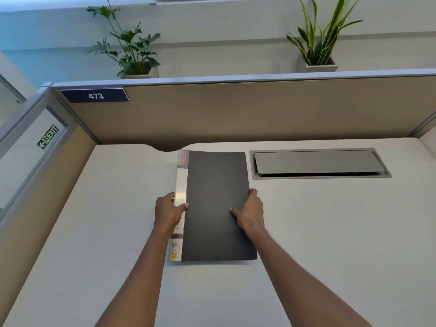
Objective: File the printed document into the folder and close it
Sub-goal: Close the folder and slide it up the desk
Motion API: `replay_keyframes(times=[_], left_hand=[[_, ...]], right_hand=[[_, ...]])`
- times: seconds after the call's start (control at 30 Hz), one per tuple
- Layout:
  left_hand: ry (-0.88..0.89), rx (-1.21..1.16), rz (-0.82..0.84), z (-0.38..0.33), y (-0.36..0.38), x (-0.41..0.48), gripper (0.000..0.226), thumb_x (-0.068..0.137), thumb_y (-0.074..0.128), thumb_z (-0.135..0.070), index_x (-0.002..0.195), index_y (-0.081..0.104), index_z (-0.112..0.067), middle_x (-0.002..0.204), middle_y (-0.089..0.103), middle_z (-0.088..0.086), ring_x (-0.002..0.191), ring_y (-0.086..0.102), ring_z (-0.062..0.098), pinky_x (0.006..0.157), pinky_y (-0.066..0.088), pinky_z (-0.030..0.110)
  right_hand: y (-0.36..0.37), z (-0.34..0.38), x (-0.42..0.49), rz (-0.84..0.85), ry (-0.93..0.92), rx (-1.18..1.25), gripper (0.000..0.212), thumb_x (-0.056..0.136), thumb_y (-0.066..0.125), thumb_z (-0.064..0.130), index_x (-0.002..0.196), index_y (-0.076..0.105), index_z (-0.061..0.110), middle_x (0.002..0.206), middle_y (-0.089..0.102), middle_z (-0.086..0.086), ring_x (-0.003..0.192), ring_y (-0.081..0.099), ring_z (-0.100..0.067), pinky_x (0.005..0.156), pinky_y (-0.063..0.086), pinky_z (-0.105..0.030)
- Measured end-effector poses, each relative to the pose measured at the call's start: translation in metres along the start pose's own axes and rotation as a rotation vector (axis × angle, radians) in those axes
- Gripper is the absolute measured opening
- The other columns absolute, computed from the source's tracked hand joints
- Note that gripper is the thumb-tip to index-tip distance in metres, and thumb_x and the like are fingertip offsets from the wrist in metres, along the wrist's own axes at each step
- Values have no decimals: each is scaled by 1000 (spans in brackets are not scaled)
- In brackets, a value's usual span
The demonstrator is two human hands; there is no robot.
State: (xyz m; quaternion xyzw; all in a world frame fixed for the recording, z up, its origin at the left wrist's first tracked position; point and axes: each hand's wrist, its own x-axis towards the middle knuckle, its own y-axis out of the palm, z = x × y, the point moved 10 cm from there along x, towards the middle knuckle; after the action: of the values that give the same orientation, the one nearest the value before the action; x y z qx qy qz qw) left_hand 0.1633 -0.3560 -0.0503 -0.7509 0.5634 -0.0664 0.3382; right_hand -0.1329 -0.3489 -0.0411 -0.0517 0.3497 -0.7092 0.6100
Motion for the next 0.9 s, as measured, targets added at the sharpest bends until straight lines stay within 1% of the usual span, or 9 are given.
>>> replay_keyframes(times=[0.1,0.2,0.33,0.47,0.57,0.67,0.7,0.8,0.9], left_hand=[[-4,32,16,-5,4,26,45,88,80,-16,128,66,-2,128,70,20,105,67,38,86,54,39],[-16,70,30,-9,6,48,48,88,80,-18,130,65,0,132,68,20,114,66,42,96,57,48],[-30,154,47,-7,6,69,45,88,80,-20,125,68,3,127,70,22,112,67,42,97,57,51],[-35,218,43,-1,8,68,46,87,81,-23,123,69,4,126,70,22,114,67,42,97,56,53],[-4,281,-12,-3,3,64,48,85,83,-27,119,71,4,123,71,23,112,67,41,94,57,50],[-13,337,-46,-6,-1,57,50,84,83,-31,113,70,7,119,69,24,108,66,40,89,55,46],[-16,346,-51,-6,-1,54,50,85,83,-32,113,69,8,121,67,25,109,65,40,89,53,46],[-31,386,-59,-9,-4,41,60,90,77,-34,132,59,5,134,58,24,124,57,41,97,50,47],[12,444,-82,-13,-6,26,54,97,66,-34,135,54,3,136,55,24,128,52,41,99,49,51]], right_hand=[[6,11,21,1,15,-31,60,80,84,15,125,44,10,127,59,-16,116,60,-37,95,49,-42],[13,17,39,10,48,-73,64,79,86,17,128,44,8,130,54,-18,118,59,-39,96,49,-43],[22,20,52,21,115,-171,72,78,88,21,133,44,6,137,41,-19,115,61,-42,93,51,-45],[30,18,53,14,100,-299,69,80,86,27,131,44,7,134,46,-18,116,59,-40,92,51,-45],[31,17,50,-13,61,-453,67,80,84,37,128,46,9,131,52,-16,121,54,-36,92,50,-41],[32,18,45,-34,23,-492,65,82,81,39,128,45,9,132,52,-15,122,52,-34,91,50,-40],[31,20,43,-47,1,-508,64,83,81,39,127,45,9,131,52,-15,122,52,-33,91,50,-40],[25,30,32,-113,-97,-605,56,87,75,41,125,47,10,130,52,-12,122,51,-31,95,48,-39],[18,37,18,-156,-206,-655,49,93,66,41,127,49,10,130,54,-11,123,50,-29,98,45,-39]])
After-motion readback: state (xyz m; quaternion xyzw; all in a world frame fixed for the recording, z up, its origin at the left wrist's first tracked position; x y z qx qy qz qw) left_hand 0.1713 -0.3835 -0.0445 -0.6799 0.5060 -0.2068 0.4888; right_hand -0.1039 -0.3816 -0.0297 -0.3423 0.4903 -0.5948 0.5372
